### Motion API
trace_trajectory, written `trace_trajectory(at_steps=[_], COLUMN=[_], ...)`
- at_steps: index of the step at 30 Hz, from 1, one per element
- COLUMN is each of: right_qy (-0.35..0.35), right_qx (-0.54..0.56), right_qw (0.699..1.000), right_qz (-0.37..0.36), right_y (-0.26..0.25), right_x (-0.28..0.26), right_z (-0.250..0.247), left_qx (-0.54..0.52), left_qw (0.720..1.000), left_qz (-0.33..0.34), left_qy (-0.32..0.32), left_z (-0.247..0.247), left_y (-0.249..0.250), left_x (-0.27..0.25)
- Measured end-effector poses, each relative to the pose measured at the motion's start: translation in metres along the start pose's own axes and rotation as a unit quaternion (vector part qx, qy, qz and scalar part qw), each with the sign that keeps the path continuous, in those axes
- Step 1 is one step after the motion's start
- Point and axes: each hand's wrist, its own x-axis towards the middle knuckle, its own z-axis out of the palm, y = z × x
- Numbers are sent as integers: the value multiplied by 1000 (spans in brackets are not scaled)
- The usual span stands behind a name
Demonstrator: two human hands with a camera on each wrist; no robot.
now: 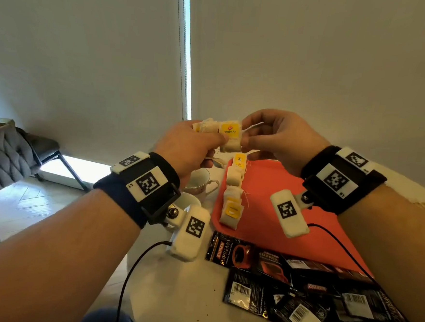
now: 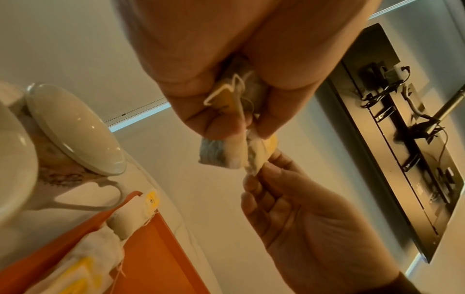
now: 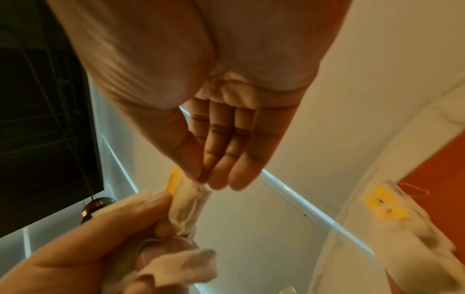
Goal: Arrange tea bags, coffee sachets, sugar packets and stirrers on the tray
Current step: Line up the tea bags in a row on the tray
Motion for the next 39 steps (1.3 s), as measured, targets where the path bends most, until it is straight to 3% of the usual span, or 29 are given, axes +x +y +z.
trace_trajectory(at_steps=[5,11,14,17,20,33,36,39], right_qy=[-4,51,90,66,45,45,61,119], right_qx=[76,31,45,52,41,39,34,-49], right_qw=[996,997,987,968,957,952,954,964], right_qz=[39,42,128,237,283,300,290,235], right_y=[20,31,57,86,105,125,118,96], right_x=[2,11,16,16,18,29,27,23], right_z=[10,12,8,8,12,21,20,15], left_qx=[1,-2,-32,-44,-47,-82,-151,-272], left_qw=[999,999,998,998,998,993,982,951], left_qz=[-32,-52,-53,-49,-47,-79,-111,-144], left_qy=[-6,6,21,18,17,13,15,1], left_z=[0,2,-4,-10,-13,-20,-19,-17], left_y=[-8,-10,-7,-5,-3,-7,-2,4], left_x=[10,20,24,23,20,21,16,7])
